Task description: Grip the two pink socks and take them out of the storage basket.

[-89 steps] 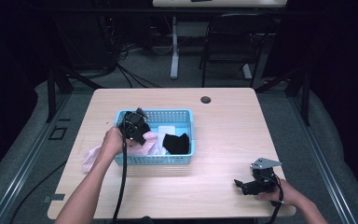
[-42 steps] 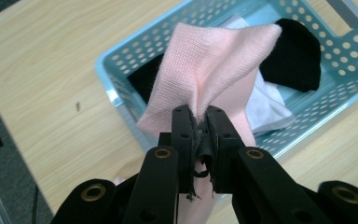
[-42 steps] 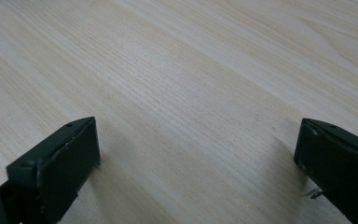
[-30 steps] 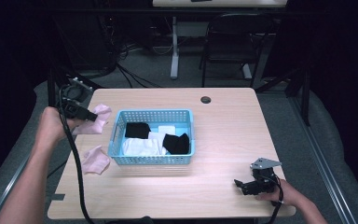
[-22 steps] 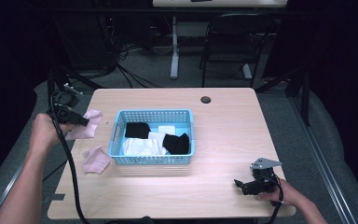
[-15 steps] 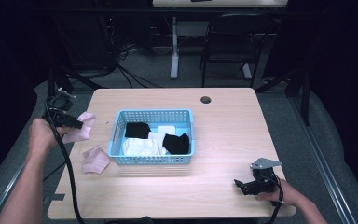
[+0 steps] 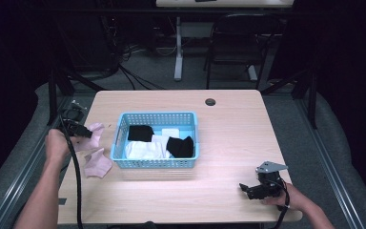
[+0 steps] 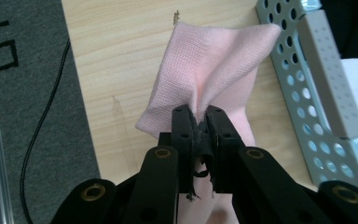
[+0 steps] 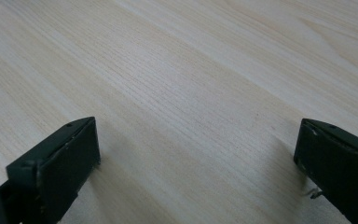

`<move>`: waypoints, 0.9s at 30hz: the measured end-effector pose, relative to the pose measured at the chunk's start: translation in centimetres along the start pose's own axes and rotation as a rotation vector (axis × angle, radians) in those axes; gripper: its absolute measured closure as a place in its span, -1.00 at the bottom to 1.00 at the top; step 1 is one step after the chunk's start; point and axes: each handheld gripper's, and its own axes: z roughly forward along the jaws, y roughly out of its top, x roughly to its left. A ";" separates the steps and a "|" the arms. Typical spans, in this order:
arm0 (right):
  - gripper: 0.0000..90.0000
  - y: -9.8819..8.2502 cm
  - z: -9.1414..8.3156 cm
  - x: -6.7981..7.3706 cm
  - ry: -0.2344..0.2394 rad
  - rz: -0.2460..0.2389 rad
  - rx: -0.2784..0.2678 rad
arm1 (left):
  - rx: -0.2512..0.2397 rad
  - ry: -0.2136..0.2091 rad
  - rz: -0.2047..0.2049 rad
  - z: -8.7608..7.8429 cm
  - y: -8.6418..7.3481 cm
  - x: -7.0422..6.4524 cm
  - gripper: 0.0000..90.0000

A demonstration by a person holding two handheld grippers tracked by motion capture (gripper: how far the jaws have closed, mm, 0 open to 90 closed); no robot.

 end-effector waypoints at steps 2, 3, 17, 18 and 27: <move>-1.00 0.0 0.0 0.0 0.002 0.002 -0.001 | 0.004 -0.021 -0.019 0.9 0.1 0.1 0.83; -1.00 0.0 0.0 0.0 0.002 0.002 -0.001 | 0.001 -0.024 -0.030 1.3 0.2 0.0 0.83; -1.00 0.0 0.0 0.0 0.001 0.001 -0.002 | -0.074 0.018 -0.070 -0.4 -0.8 -0.6 -0.44; -1.00 0.0 0.0 0.0 0.000 0.000 0.000 | -0.078 0.028 -0.066 -1.0 -1.0 -0.7 -0.50; -1.00 0.0 0.0 0.0 -0.002 0.000 -0.001 | -0.140 0.046 -0.032 -4.5 -4.3 -1.7 -0.76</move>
